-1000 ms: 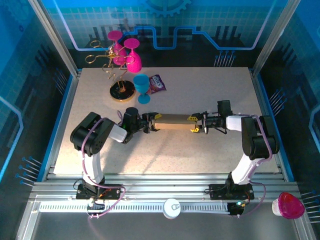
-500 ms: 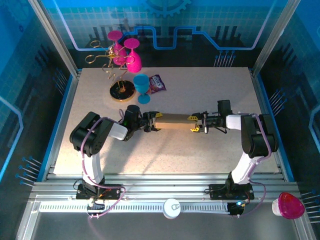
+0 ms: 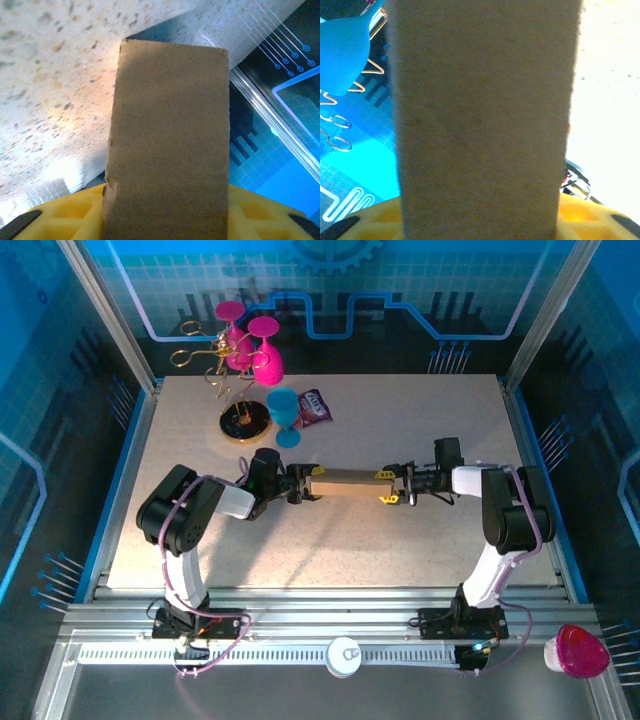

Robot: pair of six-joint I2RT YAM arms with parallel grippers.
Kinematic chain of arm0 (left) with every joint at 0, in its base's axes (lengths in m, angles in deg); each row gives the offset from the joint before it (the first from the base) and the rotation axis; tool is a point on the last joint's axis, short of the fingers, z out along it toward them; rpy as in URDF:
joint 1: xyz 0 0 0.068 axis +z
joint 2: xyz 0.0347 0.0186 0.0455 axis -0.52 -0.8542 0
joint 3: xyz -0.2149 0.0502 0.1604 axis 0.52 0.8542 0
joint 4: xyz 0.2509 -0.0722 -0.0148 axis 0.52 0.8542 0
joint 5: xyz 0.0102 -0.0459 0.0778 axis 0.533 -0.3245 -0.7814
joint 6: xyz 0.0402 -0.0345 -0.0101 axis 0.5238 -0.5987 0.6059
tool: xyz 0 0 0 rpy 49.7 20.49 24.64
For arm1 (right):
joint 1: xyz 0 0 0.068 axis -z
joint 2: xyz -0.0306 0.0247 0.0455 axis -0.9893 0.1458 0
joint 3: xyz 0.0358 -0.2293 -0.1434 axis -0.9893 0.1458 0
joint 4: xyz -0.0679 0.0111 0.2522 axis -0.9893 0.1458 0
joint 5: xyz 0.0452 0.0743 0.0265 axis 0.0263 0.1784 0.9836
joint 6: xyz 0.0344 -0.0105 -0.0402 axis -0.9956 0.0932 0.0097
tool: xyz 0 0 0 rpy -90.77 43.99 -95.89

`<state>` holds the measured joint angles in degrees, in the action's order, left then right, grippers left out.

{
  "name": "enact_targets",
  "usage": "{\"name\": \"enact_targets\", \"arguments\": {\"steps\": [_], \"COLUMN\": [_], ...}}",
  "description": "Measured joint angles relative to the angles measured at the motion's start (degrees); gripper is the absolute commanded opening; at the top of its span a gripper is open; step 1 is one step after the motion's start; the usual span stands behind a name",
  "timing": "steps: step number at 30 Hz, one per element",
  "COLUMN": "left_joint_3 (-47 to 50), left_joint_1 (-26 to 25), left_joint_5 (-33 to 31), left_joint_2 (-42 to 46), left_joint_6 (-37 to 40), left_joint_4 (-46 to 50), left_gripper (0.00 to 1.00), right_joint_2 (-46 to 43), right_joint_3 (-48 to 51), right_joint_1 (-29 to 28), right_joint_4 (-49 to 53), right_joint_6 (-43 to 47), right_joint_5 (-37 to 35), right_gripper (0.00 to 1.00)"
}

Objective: Fold the paper box

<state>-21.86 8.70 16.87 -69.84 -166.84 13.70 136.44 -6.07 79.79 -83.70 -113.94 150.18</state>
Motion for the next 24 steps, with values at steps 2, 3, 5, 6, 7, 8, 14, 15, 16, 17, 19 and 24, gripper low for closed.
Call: {"name": "enact_targets", "arguments": {"steps": [2,3,5,6,7,8,14,15,16,17,19,24], "left_joint_3": [0.39,0.72,1.64,2.34,3.28,3.93,3.72,3.02,2.45,2.14,1.99,1.99], "left_joint_1": [-0.04,-0.07,-0.13,-0.15,-0.13,-0.13,1.33,1.88,2.47,2.97,4.07,6.34], "left_joint_5": [0.02,0.0,-0.39,-0.94,-1.75,-2.49,-2.27,-1.9,-1.77,-1.75,-1.77,-1.7], "left_joint_2": [1.03,1.75,3.41,4.44,5.92,7.26,15.13,15.89,16.74,17.53,19.56,22.69], "left_joint_6": [-0.35,-0.52,-1.01,-1.03,-1.03,-1.05,-1.03,-1.03,-1.03,-1.03,-1.03,-1.05], "left_joint_4": [1.55,2.49,4.22,5.11,6.19,7.17,22.99,25.88,28.48,30.42,34.67,41.53], "left_gripper": [0.26,0.23,0.2,0.19,0.18,0.18,0.16,0.16,0.16,0.16,0.2,0.23], "right_joint_2": [0.0,0.02,0.04,0.04,-0.02,-0.31,-9.27,-11.54,-13.6,-15.37,-19.43,-28.37], "right_joint_3": [-0.44,-1.05,-3.15,-4.63,-6.34,-7.67,-13.14,-14.36,-15.78,-17.14,-19.39,-19.23], "right_joint_1": [0.04,0.13,0.52,0.85,1.27,1.6,5.03,5.33,5.35,5.09,3.58,-5.49], "right_joint_4": [1.38,2.78,6.45,9.11,12.22,14.82,26.05,27.78,29.55,31.17,33.64,35.91], "right_joint_6": [1.4,2.49,5.42,7.39,9.81,11.96,23.63,25.88,28.35,30.95,36.41,49.24], "right_joint_5": [-0.35,-0.66,-1.31,-1.73,-2.38,-3.19,-9.29,-10.97,-13.25,-15.54,-21.59,-36.26], "right_gripper": [0.63,0.66,0.7,0.72,0.74,0.75,0.7,0.65,0.61,0.57,0.46,0.35]}}
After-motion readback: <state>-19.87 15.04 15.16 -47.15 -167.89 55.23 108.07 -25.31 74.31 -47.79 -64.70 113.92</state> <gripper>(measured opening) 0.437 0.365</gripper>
